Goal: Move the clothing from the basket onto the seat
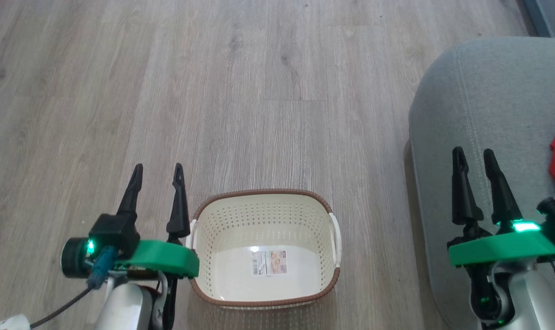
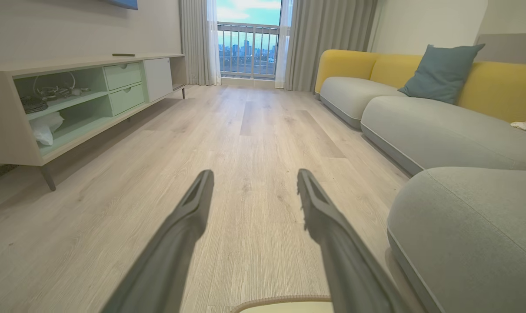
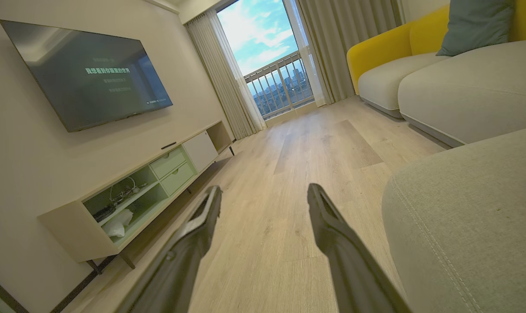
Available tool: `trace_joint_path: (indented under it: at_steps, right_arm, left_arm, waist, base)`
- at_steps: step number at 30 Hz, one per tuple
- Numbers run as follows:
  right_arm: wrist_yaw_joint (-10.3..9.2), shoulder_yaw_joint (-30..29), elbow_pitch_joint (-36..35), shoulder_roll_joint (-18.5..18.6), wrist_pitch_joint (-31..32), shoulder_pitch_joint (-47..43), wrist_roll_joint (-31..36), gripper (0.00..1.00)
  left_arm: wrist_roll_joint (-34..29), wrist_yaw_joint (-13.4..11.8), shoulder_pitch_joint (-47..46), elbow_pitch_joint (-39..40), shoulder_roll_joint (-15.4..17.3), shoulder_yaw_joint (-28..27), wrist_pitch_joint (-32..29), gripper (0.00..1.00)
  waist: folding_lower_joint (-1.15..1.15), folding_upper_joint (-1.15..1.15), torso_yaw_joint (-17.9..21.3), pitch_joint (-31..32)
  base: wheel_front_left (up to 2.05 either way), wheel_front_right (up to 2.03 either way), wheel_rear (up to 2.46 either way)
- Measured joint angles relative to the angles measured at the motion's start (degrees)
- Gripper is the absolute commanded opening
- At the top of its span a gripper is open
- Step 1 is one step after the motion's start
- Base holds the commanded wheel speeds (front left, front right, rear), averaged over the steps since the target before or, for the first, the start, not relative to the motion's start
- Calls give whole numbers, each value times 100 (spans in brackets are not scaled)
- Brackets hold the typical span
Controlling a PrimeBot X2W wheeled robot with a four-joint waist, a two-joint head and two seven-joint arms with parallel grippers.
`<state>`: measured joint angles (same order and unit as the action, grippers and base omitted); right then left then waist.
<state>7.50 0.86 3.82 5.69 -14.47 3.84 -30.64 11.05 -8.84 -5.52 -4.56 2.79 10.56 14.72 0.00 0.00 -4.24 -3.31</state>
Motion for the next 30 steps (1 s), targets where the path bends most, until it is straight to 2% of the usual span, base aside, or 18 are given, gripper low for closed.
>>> trace_joint_path:
  at_steps: [6,22,30]
  right_arm:
    - [0,37,0,-8,0,0,2,100]
    - [0,140,31,-8,0,1,-70,100]
    - [0,140,77,-8,0,1,-151,100]
  left_arm:
    - [7,65,-4,18,-8,-22,0,100]
    - [457,560,-2,-131,-8,-123,0,100]
    - [510,625,-1,-185,-8,-148,0,100]
  waist:
    - [0,0,-46,-2]
    - [0,0,-60,6]
    - [0,0,-13,22]
  base:
    - [0,0,0]
    - [0,0,0]
    - [0,0,0]
